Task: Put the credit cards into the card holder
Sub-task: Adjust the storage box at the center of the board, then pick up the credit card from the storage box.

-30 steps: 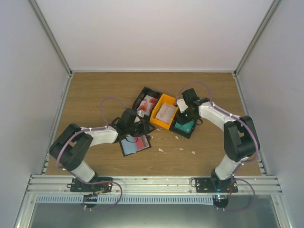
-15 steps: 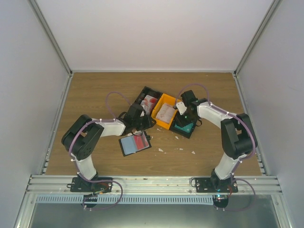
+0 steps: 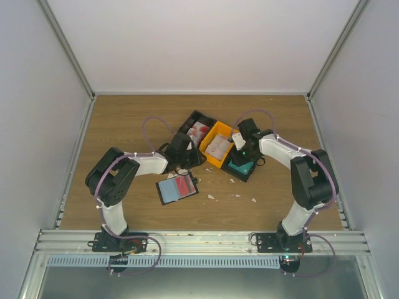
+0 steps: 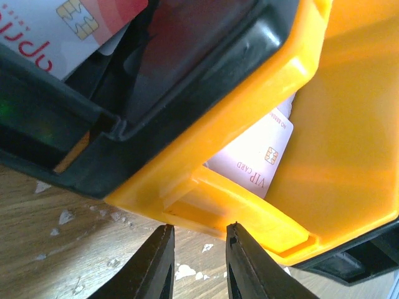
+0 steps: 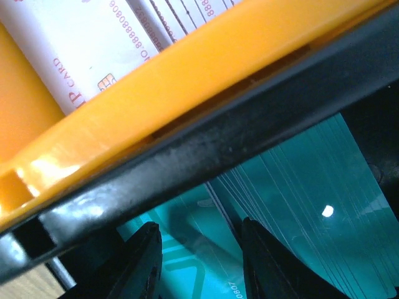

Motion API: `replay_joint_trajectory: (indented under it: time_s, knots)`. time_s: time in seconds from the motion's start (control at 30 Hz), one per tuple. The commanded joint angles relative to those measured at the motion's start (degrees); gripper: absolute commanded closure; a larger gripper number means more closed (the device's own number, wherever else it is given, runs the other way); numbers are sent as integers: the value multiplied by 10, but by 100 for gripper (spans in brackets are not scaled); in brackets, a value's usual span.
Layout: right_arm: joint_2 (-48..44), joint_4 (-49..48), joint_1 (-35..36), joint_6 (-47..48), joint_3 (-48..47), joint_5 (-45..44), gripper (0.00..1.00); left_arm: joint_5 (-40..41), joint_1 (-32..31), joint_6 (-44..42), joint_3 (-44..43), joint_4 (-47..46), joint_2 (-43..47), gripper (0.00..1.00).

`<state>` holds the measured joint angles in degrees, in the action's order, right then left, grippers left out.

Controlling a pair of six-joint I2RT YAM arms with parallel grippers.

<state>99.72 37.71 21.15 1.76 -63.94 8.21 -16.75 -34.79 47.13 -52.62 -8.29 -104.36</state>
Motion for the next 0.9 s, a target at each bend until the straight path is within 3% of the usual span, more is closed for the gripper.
replay_joint_trajectory:
  time_s: [0.0, 0.27, 0.5, 0.87]
  knots:
    - [-37, 42, 5, -36, 15, 46, 65, -20, -4, -17, -34, -29, -22, 74]
    - [-102, 34, 11, -44, 46, 107, 69, -36, -4, -15, -59, -22, -38, 74]
    - [-104, 31, 31, -49, 62, 128, 69, -43, -4, -17, -63, -19, -32, 74]
    - [-91, 25, 41, -62, 62, 57, 65, -49, -4, -23, -60, -14, -14, 73]
